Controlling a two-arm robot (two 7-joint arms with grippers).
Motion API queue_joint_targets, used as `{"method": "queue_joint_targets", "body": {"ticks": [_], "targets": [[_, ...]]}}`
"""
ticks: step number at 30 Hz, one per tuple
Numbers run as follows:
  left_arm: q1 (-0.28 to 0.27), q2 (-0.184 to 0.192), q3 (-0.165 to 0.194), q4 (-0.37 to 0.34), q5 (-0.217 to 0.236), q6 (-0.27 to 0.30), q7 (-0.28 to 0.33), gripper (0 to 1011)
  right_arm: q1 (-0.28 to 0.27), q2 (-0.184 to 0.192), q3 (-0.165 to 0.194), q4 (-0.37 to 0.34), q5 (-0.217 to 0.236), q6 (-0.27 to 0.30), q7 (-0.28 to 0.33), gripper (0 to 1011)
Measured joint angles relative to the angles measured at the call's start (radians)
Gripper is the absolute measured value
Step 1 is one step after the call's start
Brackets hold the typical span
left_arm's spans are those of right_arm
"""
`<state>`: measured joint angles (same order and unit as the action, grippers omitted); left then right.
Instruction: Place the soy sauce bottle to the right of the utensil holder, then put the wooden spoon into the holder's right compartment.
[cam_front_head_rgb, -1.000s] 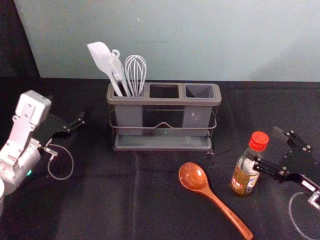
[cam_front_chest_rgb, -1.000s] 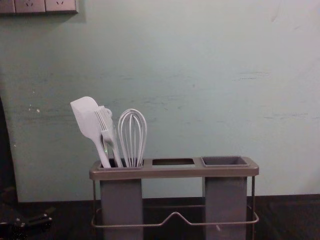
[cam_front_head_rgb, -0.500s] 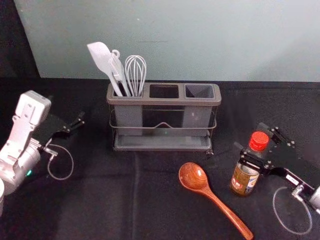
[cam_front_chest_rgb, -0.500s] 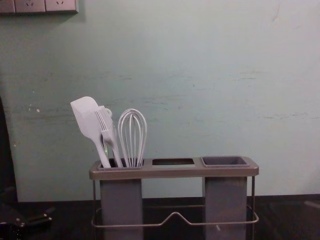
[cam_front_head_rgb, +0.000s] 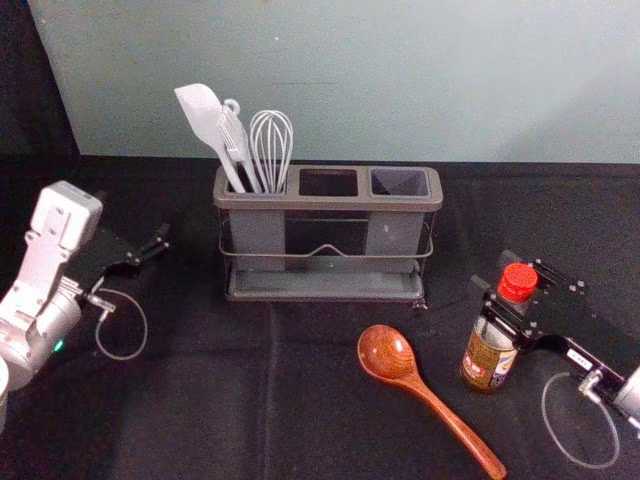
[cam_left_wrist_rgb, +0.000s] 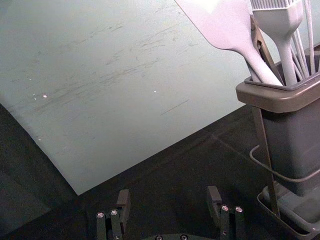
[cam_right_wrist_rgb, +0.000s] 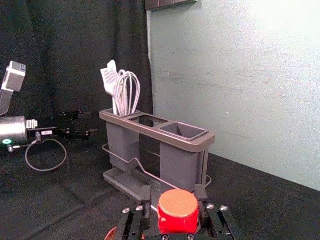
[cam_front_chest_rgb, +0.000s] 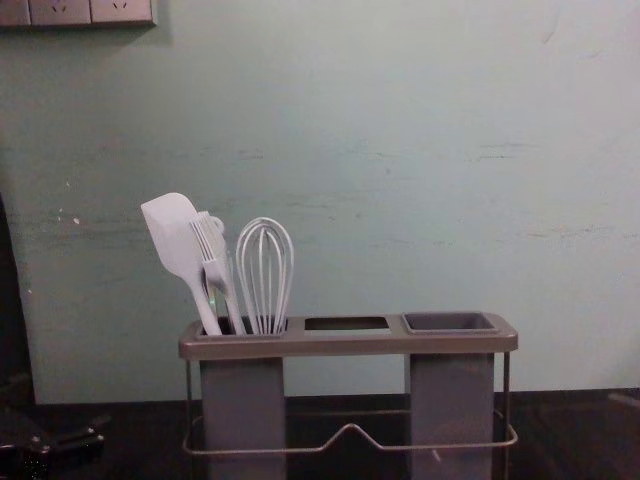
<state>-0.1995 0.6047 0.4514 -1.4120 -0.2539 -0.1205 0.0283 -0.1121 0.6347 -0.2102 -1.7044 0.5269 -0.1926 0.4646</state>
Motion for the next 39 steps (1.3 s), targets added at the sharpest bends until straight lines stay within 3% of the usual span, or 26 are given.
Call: {"method": "queue_joint_targets", "body": {"ticks": [4, 5, 16, 26, 39], "targets": [[0.0, 0.0, 0.0, 0.0, 0.0, 0.0, 0.0, 1005, -0.005, -0.008, 0.011, -0.004, -0.006, 0.0, 0.007, 479], [0.0, 0.0, 0.0, 0.0, 0.0, 0.0, 0.0, 1005, -0.006, -0.009, 0.013, -0.004, -0.007, 0.001, 0.008, 409], [0.0, 0.0, 0.0, 0.0, 0.0, 0.0, 0.0, 1005, -0.003, -0.029, 0.035, -0.012, -0.024, 0.012, 0.021, 377], [0.0, 0.0, 0.0, 0.0, 0.0, 0.0, 0.0, 1005, 0.092, -0.072, 0.022, 0.027, -0.039, 0.04, 0.03, 377], [0.0, 0.0, 0.0, 0.0, 0.0, 0.0, 0.0, 1005, 0.227, -0.158, -0.001, 0.179, -0.035, 0.055, 0.008, 377]]}}
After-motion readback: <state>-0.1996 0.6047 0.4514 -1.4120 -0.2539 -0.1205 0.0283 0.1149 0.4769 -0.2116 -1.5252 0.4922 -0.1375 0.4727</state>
